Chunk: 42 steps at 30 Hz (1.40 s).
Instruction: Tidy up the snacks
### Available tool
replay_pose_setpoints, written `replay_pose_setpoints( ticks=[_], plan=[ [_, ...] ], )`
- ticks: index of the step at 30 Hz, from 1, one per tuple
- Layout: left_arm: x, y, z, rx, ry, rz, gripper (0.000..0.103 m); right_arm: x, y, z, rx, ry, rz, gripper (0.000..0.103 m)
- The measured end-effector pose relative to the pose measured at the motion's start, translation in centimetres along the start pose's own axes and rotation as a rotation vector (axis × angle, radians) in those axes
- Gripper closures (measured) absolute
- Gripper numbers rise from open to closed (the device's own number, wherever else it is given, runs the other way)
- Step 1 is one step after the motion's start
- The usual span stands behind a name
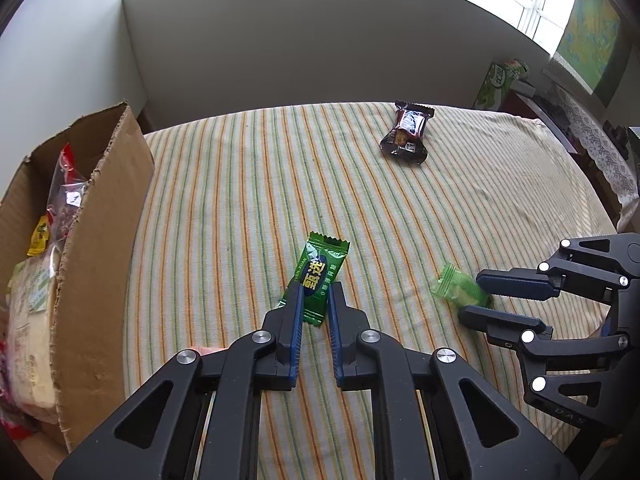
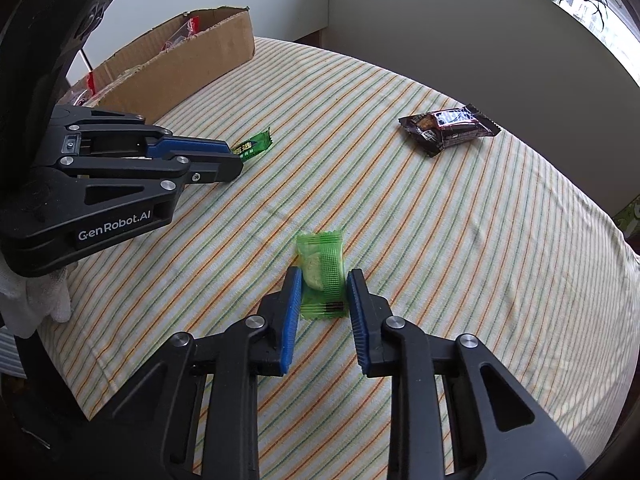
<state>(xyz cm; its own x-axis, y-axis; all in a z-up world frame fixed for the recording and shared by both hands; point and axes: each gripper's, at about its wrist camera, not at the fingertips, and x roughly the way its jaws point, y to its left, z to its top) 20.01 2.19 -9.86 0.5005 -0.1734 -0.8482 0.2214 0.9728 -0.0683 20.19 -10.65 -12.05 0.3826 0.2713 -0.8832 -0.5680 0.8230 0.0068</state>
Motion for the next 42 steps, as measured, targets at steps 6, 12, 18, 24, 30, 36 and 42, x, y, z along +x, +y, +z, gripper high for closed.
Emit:
replay_pose_setpoints(
  ticks=[6, 12, 18, 24, 30, 36, 42],
  plan=[
    [-0.3, -0.4, -0.6, 0.011, 0.001, 0.002, 0.097, -0.5, -0.1, -0.5, 0.021, -0.011, 0.008, 0.079],
    [-0.6, 0.0, -0.1, -0.008, -0.024, 0.006, 0.095, -0.6, -0.3, -0.7, 0.032, -0.011, 0.011, 0.079],
    [-0.1, -1.1, 0.4, 0.052, -0.035, 0.038, 0.083, -0.6, -0.6, -0.7, 0.038, -0.011, 0.018, 0.079],
    [1.0, -1.3, 1.0, 0.063, -0.028, 0.046, 0.083, -0.5, -0.7, -0.7, 0.038, -0.013, 0.018, 0.079],
    [1.0, -1.4, 0.9, 0.067, -0.03, 0.04, 0.084, -0.5, -0.8, -0.7, 0.047, -0.014, 0.021, 0.079],
    [0.5, -1.1, 0.7, 0.042, -0.035, 0.028, 0.089, -0.6, -0.8, -0.8, 0.048, -0.018, 0.016, 0.079],
    [-0.1, -1.2, 0.3, 0.04, -0.04, 0.015, 0.092, -1.1, -1.1, -1.0, 0.063, -0.027, 0.012, 0.079]
  ],
)
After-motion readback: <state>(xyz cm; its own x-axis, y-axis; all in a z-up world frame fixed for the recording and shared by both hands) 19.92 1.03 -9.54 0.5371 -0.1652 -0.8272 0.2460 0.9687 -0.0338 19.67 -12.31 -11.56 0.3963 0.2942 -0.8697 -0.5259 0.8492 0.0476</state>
